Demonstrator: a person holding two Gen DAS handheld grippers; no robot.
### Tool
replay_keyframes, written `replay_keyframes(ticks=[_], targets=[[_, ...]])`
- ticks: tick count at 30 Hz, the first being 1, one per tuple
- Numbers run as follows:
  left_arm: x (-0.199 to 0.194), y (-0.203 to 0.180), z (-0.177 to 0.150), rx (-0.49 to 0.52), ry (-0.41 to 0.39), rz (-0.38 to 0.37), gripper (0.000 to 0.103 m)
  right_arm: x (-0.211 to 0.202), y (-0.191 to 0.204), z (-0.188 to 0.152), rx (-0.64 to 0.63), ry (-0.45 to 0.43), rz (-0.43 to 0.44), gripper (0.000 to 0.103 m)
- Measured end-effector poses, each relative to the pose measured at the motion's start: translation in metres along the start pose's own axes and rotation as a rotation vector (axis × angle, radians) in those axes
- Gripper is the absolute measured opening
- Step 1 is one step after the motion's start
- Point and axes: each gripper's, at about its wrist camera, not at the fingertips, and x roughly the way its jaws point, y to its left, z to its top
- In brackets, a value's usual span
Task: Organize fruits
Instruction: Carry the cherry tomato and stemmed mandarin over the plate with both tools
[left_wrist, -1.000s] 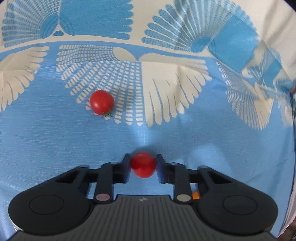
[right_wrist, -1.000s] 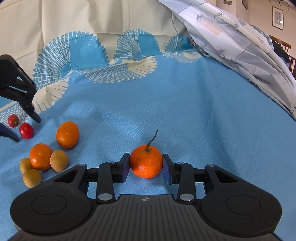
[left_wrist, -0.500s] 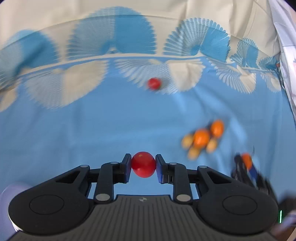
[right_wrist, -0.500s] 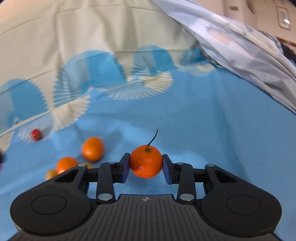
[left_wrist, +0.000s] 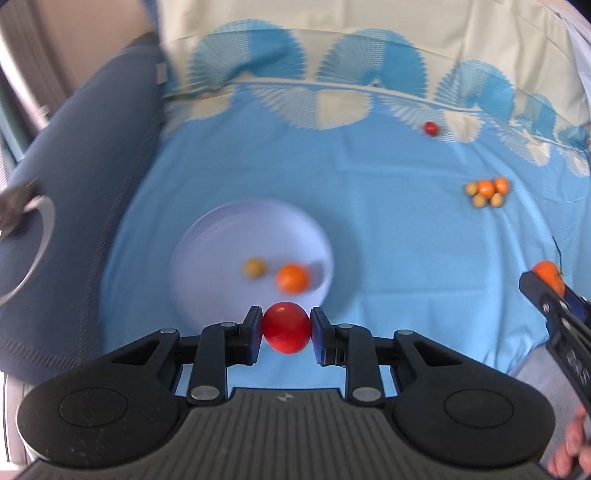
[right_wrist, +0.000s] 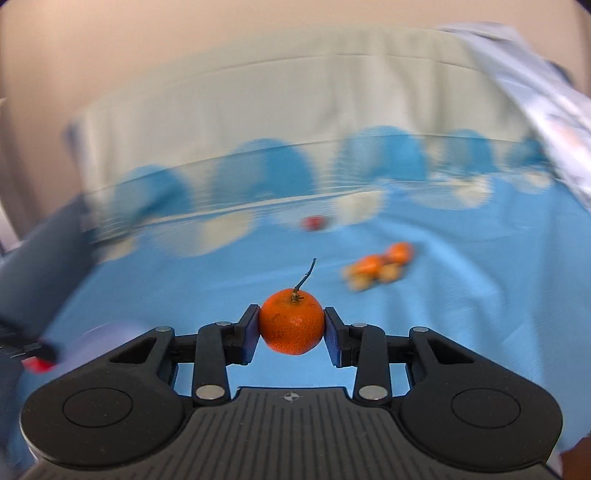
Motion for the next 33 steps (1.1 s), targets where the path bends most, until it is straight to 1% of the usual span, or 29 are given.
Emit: replay_keyframes(ticks=[5, 8, 11, 15, 18, 21, 26, 33], targets=[[-0.031, 0.04, -0.043, -0.048, -0.026, 0.036, 0.031, -0.042, 0.059, -0.007, -0.11, 0.017, 0.14, 0.038], [-0.045, 0.056, -0.065, -0.077, -0.046, 0.037, 0.031, -0.055, 0.086, -0.013, -0.164, 0.037, 0.181, 0.038], [-0.054, 0.067, -0.078, -0.102, -0.063, 0.036, 0.031, -0.064, 0.107, -0.021, -0.221, 0.065, 0.204, 0.038], [-0.062, 0.078, -0.083, -0.139, -0.088, 0.023, 0.031, -0.074, 0.122, -0.024, -0.278, 0.056, 0.205, 0.038], [-0.067, 0.08, -0.083, -0.141, -0.108, 0.015, 0.031, -0.077, 0.126, -0.022, -0.288, 0.04, 0.19, 0.038], [-0.068, 0.079, -0.082, -0.136, -0.116, 0.003, 0.031, -0.078, 0.125, -0.022, -0.289, 0.043, 0.175, 0.038], [-0.067, 0.081, -0.083, -0.134, -0.124, -0.004, 0.031, -0.076, 0.128, -0.022, -0.293, 0.049, 0.16, 0.038], [-0.059, 0.085, -0.081, -0.149, -0.111, -0.004, 0.031, -0.068, 0.133, -0.022, -0.304, 0.067, 0.154, 0.038]])
